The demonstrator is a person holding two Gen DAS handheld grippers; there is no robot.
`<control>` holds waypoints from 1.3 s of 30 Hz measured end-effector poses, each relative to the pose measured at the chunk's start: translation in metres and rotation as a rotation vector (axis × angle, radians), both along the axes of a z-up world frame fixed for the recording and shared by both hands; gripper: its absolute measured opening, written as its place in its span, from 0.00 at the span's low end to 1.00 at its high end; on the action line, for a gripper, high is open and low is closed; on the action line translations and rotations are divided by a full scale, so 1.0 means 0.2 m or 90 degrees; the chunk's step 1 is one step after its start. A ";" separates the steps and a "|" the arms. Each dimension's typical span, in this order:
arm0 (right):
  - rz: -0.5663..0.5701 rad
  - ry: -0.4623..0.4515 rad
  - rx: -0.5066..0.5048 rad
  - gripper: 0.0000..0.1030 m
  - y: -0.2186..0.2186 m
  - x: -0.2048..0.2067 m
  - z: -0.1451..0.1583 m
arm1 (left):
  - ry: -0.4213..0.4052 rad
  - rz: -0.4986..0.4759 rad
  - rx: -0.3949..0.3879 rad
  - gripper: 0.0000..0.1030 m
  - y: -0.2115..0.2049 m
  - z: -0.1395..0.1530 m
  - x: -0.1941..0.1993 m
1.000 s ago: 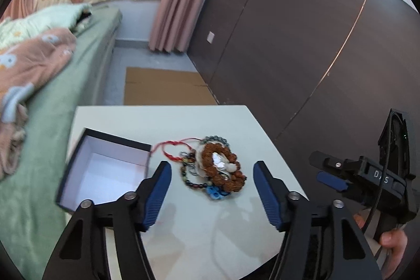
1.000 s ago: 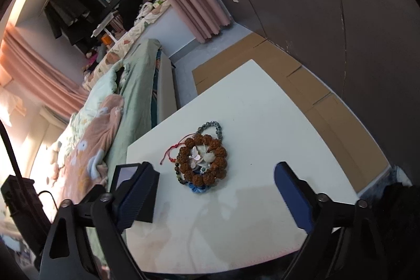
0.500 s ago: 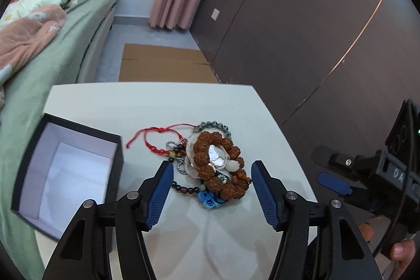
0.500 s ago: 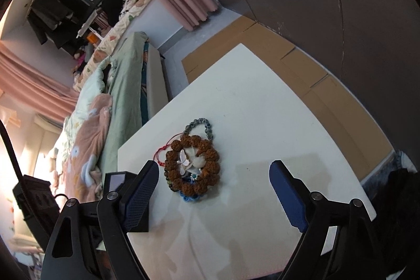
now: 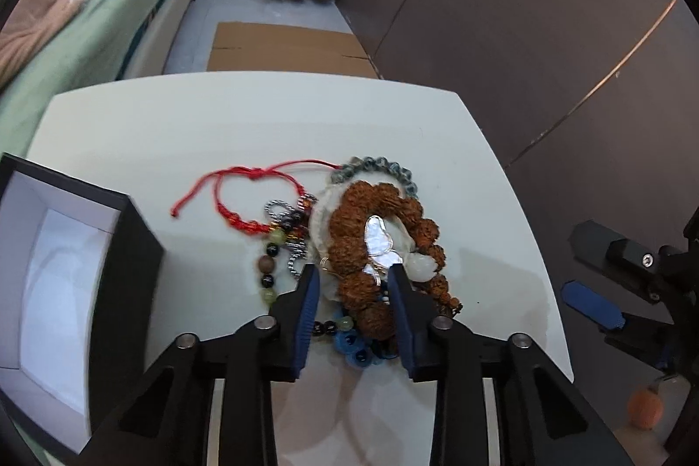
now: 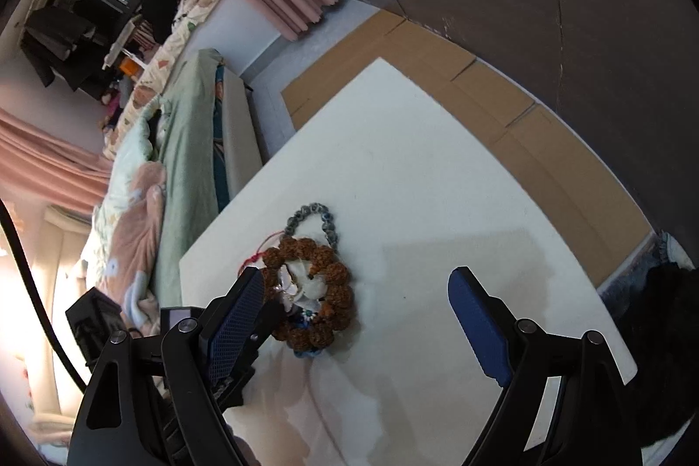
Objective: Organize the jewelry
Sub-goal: 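Reach the left gripper into the pile and grasp the brown bead bracelet, then lift the brown bead bracelet with the left gripper and drop it into the black box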
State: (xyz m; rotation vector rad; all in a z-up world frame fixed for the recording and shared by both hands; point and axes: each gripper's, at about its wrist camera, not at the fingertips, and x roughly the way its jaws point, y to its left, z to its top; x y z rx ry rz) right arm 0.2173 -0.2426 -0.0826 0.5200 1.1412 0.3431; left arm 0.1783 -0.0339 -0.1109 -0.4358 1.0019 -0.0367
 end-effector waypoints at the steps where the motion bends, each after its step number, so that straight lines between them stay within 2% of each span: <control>1: 0.003 0.006 0.000 0.85 0.01 0.00 -0.01 | -0.004 -0.002 0.003 0.20 -0.01 0.01 0.00; 3: 0.008 0.011 -0.001 0.85 0.01 0.00 -0.02 | -0.021 -0.005 0.013 0.19 -0.02 0.04 -0.02; 7: 0.013 0.004 -0.013 0.85 0.02 0.00 -0.02 | -0.076 -0.023 0.004 0.19 -0.04 0.14 -0.08; 10: 0.004 0.000 -0.004 0.85 -0.01 0.00 -0.01 | -0.127 -0.044 -0.036 0.19 -0.02 0.22 -0.13; 13: -0.006 -0.007 0.011 0.85 -0.03 0.00 0.00 | -0.164 -0.046 -0.026 0.19 0.00 0.30 -0.18; 16: 0.001 -0.013 0.012 0.85 -0.01 0.00 0.01 | -0.187 -0.043 -0.045 0.18 0.06 0.35 -0.22; 19: 0.020 -0.016 0.004 0.74 0.06 -0.01 0.00 | -0.207 -0.031 -0.047 0.19 0.12 0.40 -0.25; 21: 0.036 -0.015 0.003 0.72 0.12 -0.02 -0.01 | -0.215 -0.017 -0.040 0.19 0.17 0.43 -0.26; 23: 0.051 -0.014 0.009 0.62 0.17 -0.03 -0.02 | -0.217 -0.003 -0.042 0.19 0.22 0.45 -0.28; 27: 0.082 -0.002 0.026 0.52 0.28 -0.03 -0.05 | -0.216 0.026 -0.040 0.19 0.31 0.46 -0.29; 35: 0.104 0.010 -0.002 0.52 0.42 0.03 -0.12 | -0.207 0.063 -0.050 0.19 0.44 0.47 -0.34; 39: 0.126 0.002 -0.039 0.52 0.52 0.05 -0.14 | -0.209 0.073 -0.055 0.19 0.48 0.47 -0.38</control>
